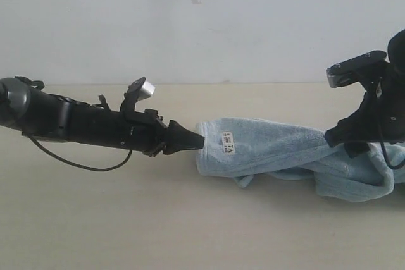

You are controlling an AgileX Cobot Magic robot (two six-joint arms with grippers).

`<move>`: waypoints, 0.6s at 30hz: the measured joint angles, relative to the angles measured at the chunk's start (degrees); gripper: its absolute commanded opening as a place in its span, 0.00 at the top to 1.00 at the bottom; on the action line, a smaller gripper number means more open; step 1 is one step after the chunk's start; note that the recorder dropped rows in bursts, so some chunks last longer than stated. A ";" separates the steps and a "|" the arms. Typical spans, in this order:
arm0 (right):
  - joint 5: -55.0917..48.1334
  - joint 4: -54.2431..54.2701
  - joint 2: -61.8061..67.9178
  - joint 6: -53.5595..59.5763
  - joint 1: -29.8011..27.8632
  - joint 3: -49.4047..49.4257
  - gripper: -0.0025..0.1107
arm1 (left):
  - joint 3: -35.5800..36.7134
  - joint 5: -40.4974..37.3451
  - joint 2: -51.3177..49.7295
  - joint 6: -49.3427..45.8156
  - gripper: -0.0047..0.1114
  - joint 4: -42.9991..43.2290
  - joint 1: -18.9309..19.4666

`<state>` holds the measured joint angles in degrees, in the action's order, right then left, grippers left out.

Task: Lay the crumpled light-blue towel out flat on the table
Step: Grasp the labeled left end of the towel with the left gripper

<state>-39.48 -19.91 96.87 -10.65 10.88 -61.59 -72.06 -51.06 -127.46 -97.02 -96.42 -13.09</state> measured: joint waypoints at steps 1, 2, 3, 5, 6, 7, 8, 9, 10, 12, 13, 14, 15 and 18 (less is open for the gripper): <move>0.15 0.26 0.00 -0.12 0.00 0.00 0.39 | -0.63 0.00 -0.52 0.25 0.52 0.41 0.00; 0.34 0.67 0.00 -0.12 0.00 0.00 0.39 | -1.03 0.00 -0.98 0.40 0.52 0.72 0.00; 0.77 1.35 0.00 -0.26 0.00 0.00 0.39 | -1.32 0.00 -1.34 0.40 0.52 0.86 0.00; 1.30 2.49 0.00 -0.37 0.00 0.00 0.39 | -1.81 0.00 -2.01 0.54 0.52 1.25 0.00; 1.43 3.10 0.00 -0.37 0.00 0.00 0.39 | -1.90 -0.10 -2.27 0.54 0.52 1.35 0.00; 1.57 3.62 0.00 -0.37 0.00 0.00 0.39 | -1.90 -0.22 -2.41 0.65 0.52 1.35 0.00; 1.57 4.03 0.00 -0.37 0.00 0.00 0.39 | -1.90 -0.35 -2.80 0.63 0.52 1.35 0.00; 1.57 4.29 0.00 -0.37 0.00 0.00 0.39 | -1.90 -0.44 -3.12 0.63 0.52 1.48 0.00; 1.57 4.53 0.00 -0.37 0.00 0.00 0.39 | -1.93 -0.44 -3.51 0.63 0.52 1.48 0.00; 1.67 5.30 0.00 -0.37 0.00 0.00 0.39 | -2.29 -0.44 -4.42 0.63 0.53 1.48 0.00; 1.67 5.71 -0.11 -0.37 0.00 0.00 0.39 | -2.54 -0.44 -4.93 0.63 0.53 1.48 0.00; 1.67 6.39 -0.24 -0.37 0.00 0.00 0.39 | -2.82 -0.62 -5.48 0.63 0.53 1.48 0.00; 1.67 7.23 -0.66 -0.02 0.00 0.00 0.39 | -3.12 -1.02 -6.00 0.63 0.55 1.17 0.00; 1.67 9.64 -2.16 1.79 0.56 0.00 0.39 | -4.70 -3.45 -7.24 1.45 0.61 0.49 0.00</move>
<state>-37.80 -10.28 94.71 -8.86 11.45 -61.59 -76.76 -54.52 -134.70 -95.57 -95.93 -13.09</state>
